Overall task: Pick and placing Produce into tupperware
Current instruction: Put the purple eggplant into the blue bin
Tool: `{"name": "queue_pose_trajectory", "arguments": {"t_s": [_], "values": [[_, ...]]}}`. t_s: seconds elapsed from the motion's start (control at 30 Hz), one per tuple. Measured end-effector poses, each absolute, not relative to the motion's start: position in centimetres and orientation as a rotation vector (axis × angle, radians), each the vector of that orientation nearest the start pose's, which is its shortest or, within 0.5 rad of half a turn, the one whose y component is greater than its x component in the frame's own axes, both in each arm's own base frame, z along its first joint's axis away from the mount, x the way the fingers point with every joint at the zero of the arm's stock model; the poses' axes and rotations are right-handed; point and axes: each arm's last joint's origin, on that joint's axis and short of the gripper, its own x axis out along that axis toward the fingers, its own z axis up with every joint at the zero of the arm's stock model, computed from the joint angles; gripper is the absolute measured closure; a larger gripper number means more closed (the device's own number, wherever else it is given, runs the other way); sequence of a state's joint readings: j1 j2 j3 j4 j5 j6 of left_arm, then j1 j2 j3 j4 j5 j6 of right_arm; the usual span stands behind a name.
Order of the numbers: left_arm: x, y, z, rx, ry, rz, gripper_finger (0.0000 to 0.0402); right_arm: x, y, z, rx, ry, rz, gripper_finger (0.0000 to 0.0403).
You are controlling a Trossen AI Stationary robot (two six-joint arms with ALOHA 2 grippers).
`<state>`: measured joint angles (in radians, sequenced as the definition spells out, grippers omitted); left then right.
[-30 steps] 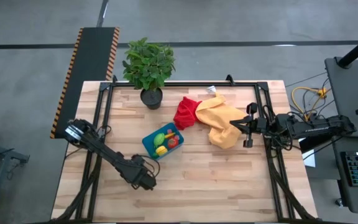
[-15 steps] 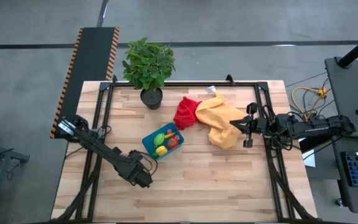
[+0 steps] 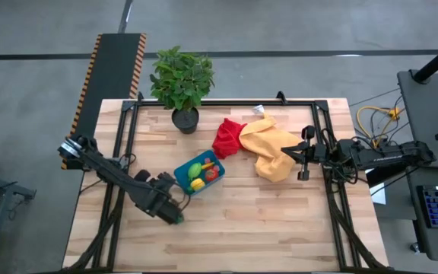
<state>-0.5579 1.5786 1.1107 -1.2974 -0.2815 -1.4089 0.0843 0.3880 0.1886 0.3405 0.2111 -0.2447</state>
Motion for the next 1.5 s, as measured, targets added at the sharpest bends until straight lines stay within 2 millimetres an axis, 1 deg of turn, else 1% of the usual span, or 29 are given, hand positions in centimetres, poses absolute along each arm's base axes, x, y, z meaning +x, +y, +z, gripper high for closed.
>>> {"name": "queue_pose_trajectory", "arguments": {"t_s": [0.3,0.43,0.63,0.83,0.93,1.27,1.5], "values": [[21.6,-11.8,22.9,-0.301,1.088,0.907,0.0280,12.3,0.4,22.7,-0.225,-0.124,-0.143,0.0394],[21.9,-11.6,23.1,-0.255,0.985,0.919,0.0280,12.3,0.4,22.7,-0.224,-0.124,-0.143,0.0394],[22.5,-11.7,23.1,-0.233,0.862,0.909,0.0281,12.3,0.4,22.7,-0.224,-0.124,-0.143,0.0394],[22.9,-11.8,23.1,-0.214,0.787,0.904,0.0281,12.3,0.4,22.7,-0.223,-0.124,-0.143,0.0394],[22.9,-11.7,22.6,-0.214,0.767,0.904,0.0281,12.3,0.4,22.7,-0.223,-0.124,-0.143,0.0394],[23.3,-11.4,19.5,-0.271,0.720,0.861,0.0281,12.3,0.4,22.7,-0.224,-0.123,-0.143,0.0394],[22.9,-10.9,18.4,-0.255,0.734,0.879,0.0281,12.3,0.4,22.7,-0.224,-0.124,-0.143,0.0394]]}}
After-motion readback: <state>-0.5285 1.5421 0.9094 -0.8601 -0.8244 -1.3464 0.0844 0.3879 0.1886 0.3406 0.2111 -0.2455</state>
